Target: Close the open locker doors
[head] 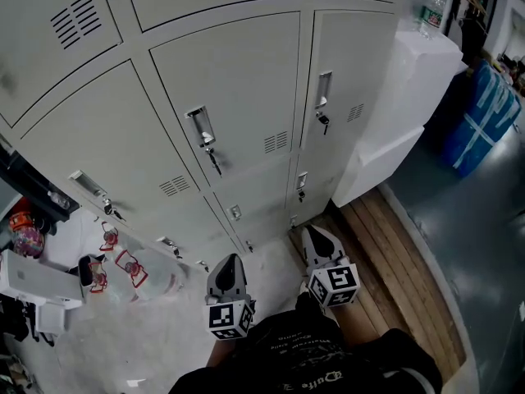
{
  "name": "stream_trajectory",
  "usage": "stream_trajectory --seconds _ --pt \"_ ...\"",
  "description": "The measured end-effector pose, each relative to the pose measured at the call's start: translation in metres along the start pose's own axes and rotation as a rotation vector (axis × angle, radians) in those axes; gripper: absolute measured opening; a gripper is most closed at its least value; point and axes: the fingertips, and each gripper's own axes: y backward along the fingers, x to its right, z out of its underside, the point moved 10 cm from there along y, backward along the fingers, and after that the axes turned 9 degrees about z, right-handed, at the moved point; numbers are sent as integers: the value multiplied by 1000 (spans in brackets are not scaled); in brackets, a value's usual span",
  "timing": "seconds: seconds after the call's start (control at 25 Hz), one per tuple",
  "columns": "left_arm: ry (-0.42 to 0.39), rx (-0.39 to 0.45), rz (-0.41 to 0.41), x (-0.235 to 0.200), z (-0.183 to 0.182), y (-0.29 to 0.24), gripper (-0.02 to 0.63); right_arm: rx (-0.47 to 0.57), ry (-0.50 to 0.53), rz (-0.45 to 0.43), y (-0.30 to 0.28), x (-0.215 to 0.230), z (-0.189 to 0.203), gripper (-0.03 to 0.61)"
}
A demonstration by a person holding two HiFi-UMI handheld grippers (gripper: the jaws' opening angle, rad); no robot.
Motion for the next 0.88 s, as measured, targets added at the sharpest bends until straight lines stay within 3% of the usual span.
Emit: stream_trajectory --seconds 0.36,0.6,0.88 --pt "-14 -14 5 3 2 5 8 -24 54 -13 6 -11 7 5" --pt "-23 -4 -10 -4 -2 13 8 21 31 23 5 -3 0 5" --pt "-30 25 -49 -14 -7 24 8 39 98 13 -3 -7 -7 3"
